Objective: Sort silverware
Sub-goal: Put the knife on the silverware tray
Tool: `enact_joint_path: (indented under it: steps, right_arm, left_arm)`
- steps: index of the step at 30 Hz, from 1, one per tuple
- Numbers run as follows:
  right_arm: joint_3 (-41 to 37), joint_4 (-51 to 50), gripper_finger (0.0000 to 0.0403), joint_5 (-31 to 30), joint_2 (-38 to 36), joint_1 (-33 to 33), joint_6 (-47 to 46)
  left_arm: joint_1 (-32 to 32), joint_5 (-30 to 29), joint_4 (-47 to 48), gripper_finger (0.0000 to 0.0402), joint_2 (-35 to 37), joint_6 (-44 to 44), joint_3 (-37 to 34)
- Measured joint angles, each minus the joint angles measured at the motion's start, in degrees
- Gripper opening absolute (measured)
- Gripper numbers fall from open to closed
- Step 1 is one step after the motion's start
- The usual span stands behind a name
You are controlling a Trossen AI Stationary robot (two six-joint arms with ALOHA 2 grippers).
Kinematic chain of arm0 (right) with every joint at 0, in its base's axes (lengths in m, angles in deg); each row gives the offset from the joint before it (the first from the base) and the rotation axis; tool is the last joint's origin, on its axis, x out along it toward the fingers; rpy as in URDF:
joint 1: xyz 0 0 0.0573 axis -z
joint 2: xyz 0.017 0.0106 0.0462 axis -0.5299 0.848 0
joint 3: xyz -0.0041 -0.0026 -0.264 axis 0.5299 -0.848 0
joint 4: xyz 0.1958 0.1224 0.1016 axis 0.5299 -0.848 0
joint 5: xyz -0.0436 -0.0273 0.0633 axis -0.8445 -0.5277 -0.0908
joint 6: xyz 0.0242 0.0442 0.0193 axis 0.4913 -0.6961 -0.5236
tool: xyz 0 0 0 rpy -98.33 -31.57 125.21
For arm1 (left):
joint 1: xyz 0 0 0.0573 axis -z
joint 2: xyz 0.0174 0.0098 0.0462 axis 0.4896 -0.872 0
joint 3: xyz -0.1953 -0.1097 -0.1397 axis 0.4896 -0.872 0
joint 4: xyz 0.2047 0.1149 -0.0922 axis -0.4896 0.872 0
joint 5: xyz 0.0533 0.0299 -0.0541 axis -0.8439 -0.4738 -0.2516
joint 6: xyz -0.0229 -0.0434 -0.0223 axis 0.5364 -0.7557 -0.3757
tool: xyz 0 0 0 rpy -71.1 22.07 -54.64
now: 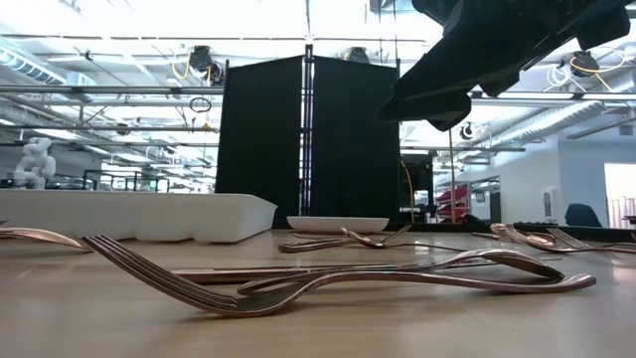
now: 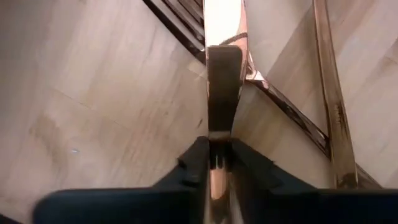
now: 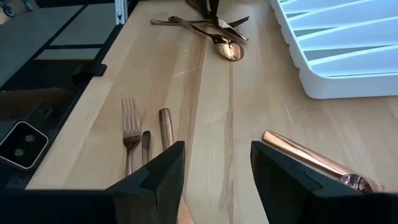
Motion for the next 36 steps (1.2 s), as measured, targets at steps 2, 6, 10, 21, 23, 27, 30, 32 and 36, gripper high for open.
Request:
enact_joint_path:
  steps: [2, 6, 10, 21, 23, 27, 30, 32, 36]
  right_arm:
    - [0.0, 0.0, 0.0173, 0.0, 0.0, 0.0, 0.0]
    - [0.0, 0.0, 0.0173, 0.0, 0.0, 0.0, -0.1]
    - [0.0, 0.0, 0.0173, 0.0, 0.0, 0.0, -0.2]
    - [0.0, 0.0, 0.0173, 0.0, 0.0, 0.0, -0.2]
    - [0.0, 0.0, 0.0173, 0.0, 0.0, 0.0, -0.2]
    - [0.0, 0.0, 0.0173, 0.0, 0.0, 0.0, -0.2]
    - [0.0, 0.1, 0.0173, 0.0, 0.0, 0.0, -0.8]
    - [0.0, 0.1, 0.0173, 0.0, 0.0, 0.0, -0.8]
    - [0.0, 0.1, 0.0173, 0.0, 0.0, 0.0, -1.9]
  left_arm:
    - [-0.6, -0.2, 1.6, 0.0016, 1.3, 0.1, 0.5]
    - [-2.0, -4.2, 2.9, 0.0025, 5.3, 0.3, 0.9]
    - [-3.5, -7.5, 3.3, 0.0034, 8.8, 0.4, 1.0]
    - [-8.9, -23.5, 4.0, 0.0016, 17.4, 0.1, 1.1]
    - [-11.4, -24.5, 4.2, 0.0016, 18.3, -1.6, 1.1]
    - [-16.8, -25.0, 4.6, 0.0016, 19.5, -4.0, 1.1]
    - [-20.5, -24.4, 4.7, 0.0015, 21.1, -3.0, 1.1]
    - [-23.0, -23.4, 4.7, 0.0015, 22.7, -2.4, 1.1]
    - [-27.5, -21.4, 4.7, 0.0015, 27.3, -1.1, 1.1]
